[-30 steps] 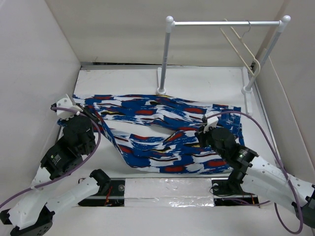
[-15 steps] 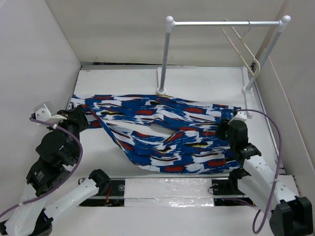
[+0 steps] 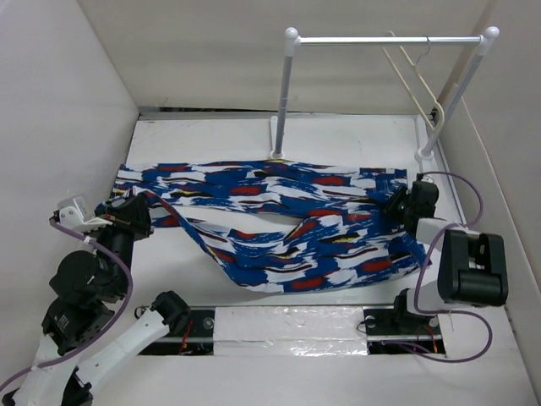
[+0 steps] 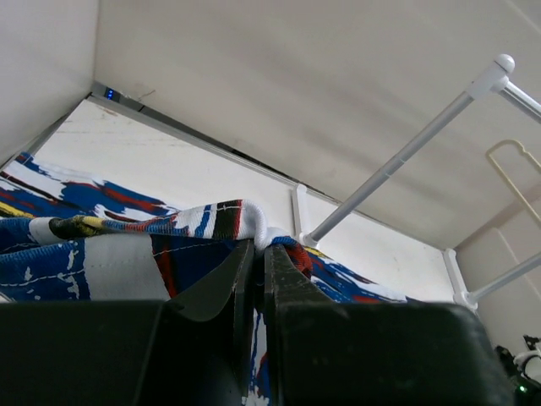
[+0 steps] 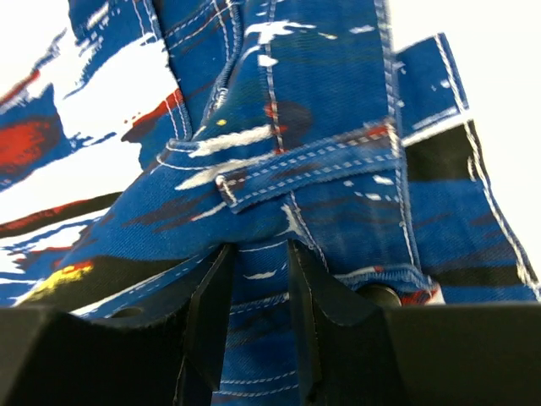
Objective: Place the trousers on the hanger
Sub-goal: Flatten out the trousers at the center of the board, then fold the trousers at the center of the board.
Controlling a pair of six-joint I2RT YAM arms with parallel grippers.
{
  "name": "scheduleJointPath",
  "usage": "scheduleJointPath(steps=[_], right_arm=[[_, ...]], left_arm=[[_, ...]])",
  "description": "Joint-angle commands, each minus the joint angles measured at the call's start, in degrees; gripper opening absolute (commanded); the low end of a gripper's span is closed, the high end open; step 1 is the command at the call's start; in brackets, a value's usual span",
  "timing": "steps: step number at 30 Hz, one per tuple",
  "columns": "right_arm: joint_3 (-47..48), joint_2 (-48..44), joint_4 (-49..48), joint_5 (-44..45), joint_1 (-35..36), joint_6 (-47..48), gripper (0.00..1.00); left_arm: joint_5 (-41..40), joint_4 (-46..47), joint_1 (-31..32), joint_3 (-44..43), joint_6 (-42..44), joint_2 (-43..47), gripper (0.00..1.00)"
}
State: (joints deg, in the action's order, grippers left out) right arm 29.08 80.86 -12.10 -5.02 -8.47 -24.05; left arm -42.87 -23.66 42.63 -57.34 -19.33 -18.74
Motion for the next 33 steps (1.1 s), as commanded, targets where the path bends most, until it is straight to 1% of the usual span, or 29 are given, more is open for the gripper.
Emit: scheduleJointPath(steps=[1,4,5,6,7,8,9,10,11,12,13,14,15,16,17,19,20,21,22,23,24,25,26,27,30,32,33], right_arm=[[5.2,3.7,-6.4,-6.2,-1.2,-1.0,0.38],[10.2,9.6,-7.0,-8.3,-2.2,-0.9,0.38],[11.3,11.1,-9.1,-12.5,-2.8,-0.6,0.37],[12.5,13.9,-9.4,-14.8,-2.8,-0.3,0.37],[14.1,14.5,-9.3,-16.2,-2.8,-0.1,0.38],[12.9,13.1,-10.7,-17.6,-3.3,0.1,0.43],[12.9,11.4,-11.4,-17.5,-3.3,0.4,0.47],[10.8,9.4,-11.6,-17.1,-3.3,0.8,0.51],[9.5,7.1,-10.2,-15.1,-3.3,2.1,0.56],[8.4,4.6,-9.1,-13.8,-3.8,2.8,0.64],[7.1,-0.7,-8.2,-12.7,-4.4,3.3,0.68],[3.8,-3.5,-6.4,-10.2,-4.9,3.7,0.71],[2.1,-6.1,-5.6,-8.9,-5.6,3.8,0.72],[0.3,-11.2,-4.6,-7.6,-7.1,3.6,0.72],[-3.3,-13.7,-2.3,-3.9,-8.0,2.4,0.71],[-6.8,-18.5,0.9,0.8,-10.7,0.6,0.61],[-10.6,-23.1,3.8,4.6,-11.6,-2.2,0.52],[-12.4,-25.4,5.2,6.8,-12.6,-3.9,0.48],[-13.9,-27.8,5.5,6.2,-13.8,-4.1,0.47],[-15.0,-30.5,8.4,6.9,-14.4,-5.8,0.46],[-15.5,-35.6,10.6,8.0,-14.9,-6.4,0.46],[-15.5,-37.9,11.9,9.3,-14.9,-7.0,0.47],[-15.2,-39.8,16.5,12.4,-14.9,-7.2,0.50],[-14.9,-42.7,18.4,13.4,-14.9,-7.8,0.55],[-13.1,-44.1,23.1,14.6,-16.4,-6.9,0.63],[-12.2,-42.6,24.4,14.2,-17.8,-6.1,0.64],[-12.3,-41.6,24.3,13.3,-18.4,-5.9,0.67]], left_arm=[[1.4,2.5,-0.2,1.3,0.5,2.1,0.00],[1.1,2.1,-0.2,2.9,-0.3,3.6,0.00],[1.0,2.0,-0.2,3.3,-0.5,4.0,0.00],[0.9,2.0,-0.2,4.1,-0.8,4.7,0.00],[0.7,2.0,-0.2,4.3,-1.1,4.9,0.00],[0.6,1.7,-0.2,4.8,-1.1,5.5,0.00],[0.6,1.6,-0.2,5.0,-1.3,5.7,0.00],[0.9,1.5,-0.2,5.2,-1.5,5.9,0.00],[0.9,1.6,-0.2,5.5,-1.7,6.2,0.00],[1.1,2.1,-0.2,6.3,-1.6,6.4,0.00],[1.5,2.6,-0.2,6.8,-1.6,6.6,0.00],[1.7,3.2,-0.2,7.4,-1.5,6.7,0.00],[2.1,4.4,-0.2,8.3,-1.4,6.8,0.00],[3.1,4.8,-0.2,8.5,-1.3,6.8,0.00],[3.6,4.7,-0.2,8.4,-1.5,6.7,0.00],[4.8,4.5,-0.2,8.0,-1.8,7.1,0.00],[5.2,5.1,-0.2,8.7,-1.7,7.4,0.00],[5.7,5.4,-0.2,9.3,-1.0,8.2,0.00],[6.0,5.4,-0.2,9.5,-1.0,8.5,0.00],[6.0,5.2,-0.2,9.8,-1.1,9.0,0.00],[6.2,5.0,-0.2,10.0,-1.1,9.8,0.00],[6.4,5.0,-0.2,10.1,-1.1,10.2,0.00],[6.4,5.2,-0.2,10.2,-1.1,10.6,0.00],[6.4,5.3,-0.2,10.2,-1.1,11.4,0.00],[6.0,5.2,-0.2,10.1,-1.2,12.4,0.00],[5.5,5.1,-0.2,10.1,-1.5,12.9,0.00],[5.4,5.0,-0.2,10.0,-1.5,13.5,0.00]])
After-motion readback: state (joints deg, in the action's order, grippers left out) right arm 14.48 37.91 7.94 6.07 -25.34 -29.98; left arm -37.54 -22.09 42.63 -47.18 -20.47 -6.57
